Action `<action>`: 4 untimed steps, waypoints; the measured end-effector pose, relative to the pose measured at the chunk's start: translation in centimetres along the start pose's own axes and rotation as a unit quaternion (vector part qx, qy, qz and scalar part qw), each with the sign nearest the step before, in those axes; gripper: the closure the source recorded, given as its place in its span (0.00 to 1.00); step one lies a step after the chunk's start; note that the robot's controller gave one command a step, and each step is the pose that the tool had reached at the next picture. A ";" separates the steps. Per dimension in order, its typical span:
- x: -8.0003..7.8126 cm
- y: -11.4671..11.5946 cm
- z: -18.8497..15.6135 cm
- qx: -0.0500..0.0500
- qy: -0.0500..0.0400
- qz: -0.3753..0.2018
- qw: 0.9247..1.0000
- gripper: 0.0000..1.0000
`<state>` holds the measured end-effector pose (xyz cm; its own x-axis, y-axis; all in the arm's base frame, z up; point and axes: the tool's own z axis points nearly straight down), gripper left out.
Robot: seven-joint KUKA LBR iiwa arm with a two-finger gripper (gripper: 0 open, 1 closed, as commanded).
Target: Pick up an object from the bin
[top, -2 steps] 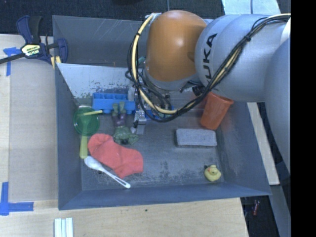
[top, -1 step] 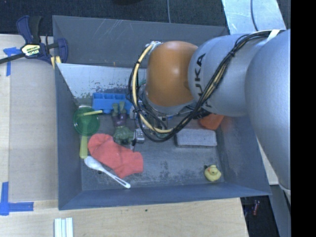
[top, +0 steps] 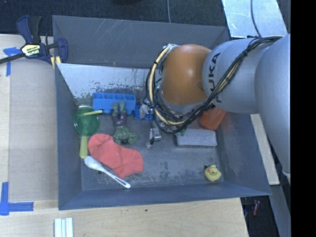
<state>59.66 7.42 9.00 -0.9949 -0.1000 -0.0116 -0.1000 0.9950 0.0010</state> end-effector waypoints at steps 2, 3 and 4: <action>3.3 4.1 1.3 0.001 0.002 0.112 0.994 0.00; 5.6 7.8 1.8 -0.001 0.002 0.091 0.996 1.00; 5.6 7.8 1.8 -0.001 0.002 0.091 0.996 1.00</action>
Offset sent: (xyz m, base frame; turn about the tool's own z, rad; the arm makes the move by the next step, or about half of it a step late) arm -0.0428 0.0510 -0.0200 -0.0538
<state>53.35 14.59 7.14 -0.9965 0.0829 -0.0069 0.0828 0.9966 0.0045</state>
